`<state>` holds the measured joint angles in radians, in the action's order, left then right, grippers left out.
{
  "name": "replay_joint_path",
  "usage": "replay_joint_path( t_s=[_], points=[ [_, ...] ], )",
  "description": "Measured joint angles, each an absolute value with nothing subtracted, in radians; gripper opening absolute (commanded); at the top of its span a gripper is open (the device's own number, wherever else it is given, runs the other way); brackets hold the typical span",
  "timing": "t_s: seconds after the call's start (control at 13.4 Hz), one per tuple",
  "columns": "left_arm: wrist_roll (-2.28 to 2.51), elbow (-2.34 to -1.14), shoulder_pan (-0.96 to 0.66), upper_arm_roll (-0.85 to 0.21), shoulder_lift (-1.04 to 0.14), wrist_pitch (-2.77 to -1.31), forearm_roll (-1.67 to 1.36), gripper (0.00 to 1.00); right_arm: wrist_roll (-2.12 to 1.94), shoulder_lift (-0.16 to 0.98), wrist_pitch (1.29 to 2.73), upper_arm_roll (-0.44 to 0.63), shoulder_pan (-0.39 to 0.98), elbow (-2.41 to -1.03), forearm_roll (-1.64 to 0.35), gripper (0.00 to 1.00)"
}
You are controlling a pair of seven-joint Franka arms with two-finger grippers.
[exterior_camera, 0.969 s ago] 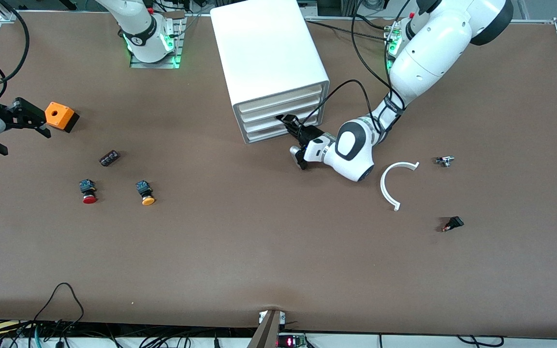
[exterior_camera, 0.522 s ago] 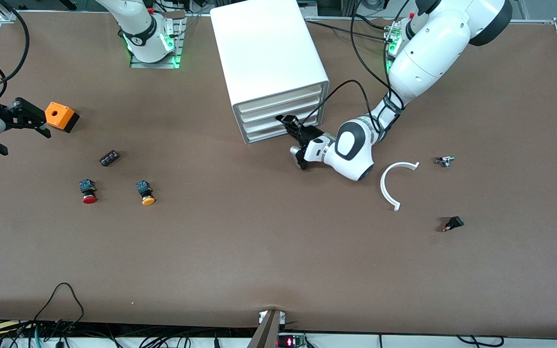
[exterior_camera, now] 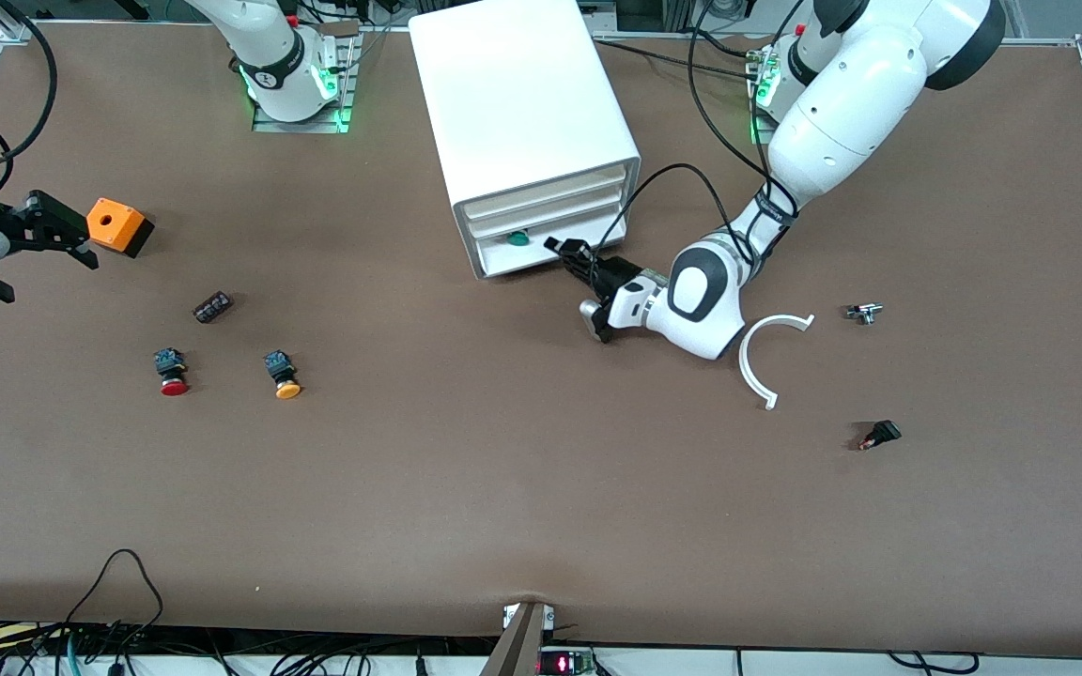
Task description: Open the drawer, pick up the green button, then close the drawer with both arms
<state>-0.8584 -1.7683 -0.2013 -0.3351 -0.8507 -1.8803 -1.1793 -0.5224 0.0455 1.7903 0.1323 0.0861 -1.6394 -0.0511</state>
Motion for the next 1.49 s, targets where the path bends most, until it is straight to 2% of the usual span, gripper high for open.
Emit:
replay_joint_path(
  t_s=[0.97, 1.27, 1.34, 1.42, 1.49],
  points=[
    [-0.878, -1.773, -0.134, -0.33, -0.831, -2.007, -1.274, 0.0, -0.521, 0.126, 1.841, 0.132, 0.1, -1.625, -0.052, 1.0],
    [-0.882, -1.784, -0.134, -0.339, -0.817, -2.048, -1.276, 0.0, -0.523, 0.132, 1.777, 0.132, 0.106, -1.624, -0.052, 1.0],
    [-0.884, -1.786, -0.134, -0.34, -0.813, -2.053, -1.276, 0.43, -0.523, 0.139, 1.752, 0.132, 0.108, -1.624, -0.052, 1.0],
    [-0.886, -1.789, -0.134, -0.34, -0.81, -2.057, -1.276, 0.99, -0.523, 0.145, 1.738, 0.131, 0.112, -1.624, -0.052, 1.0],
    [-0.873, -1.787, -0.135, -0.342, -0.809, -2.124, -1.312, 1.0, -0.525, 0.15, 1.734, 0.131, 0.12, -1.624, -0.053, 1.0]
  ],
)
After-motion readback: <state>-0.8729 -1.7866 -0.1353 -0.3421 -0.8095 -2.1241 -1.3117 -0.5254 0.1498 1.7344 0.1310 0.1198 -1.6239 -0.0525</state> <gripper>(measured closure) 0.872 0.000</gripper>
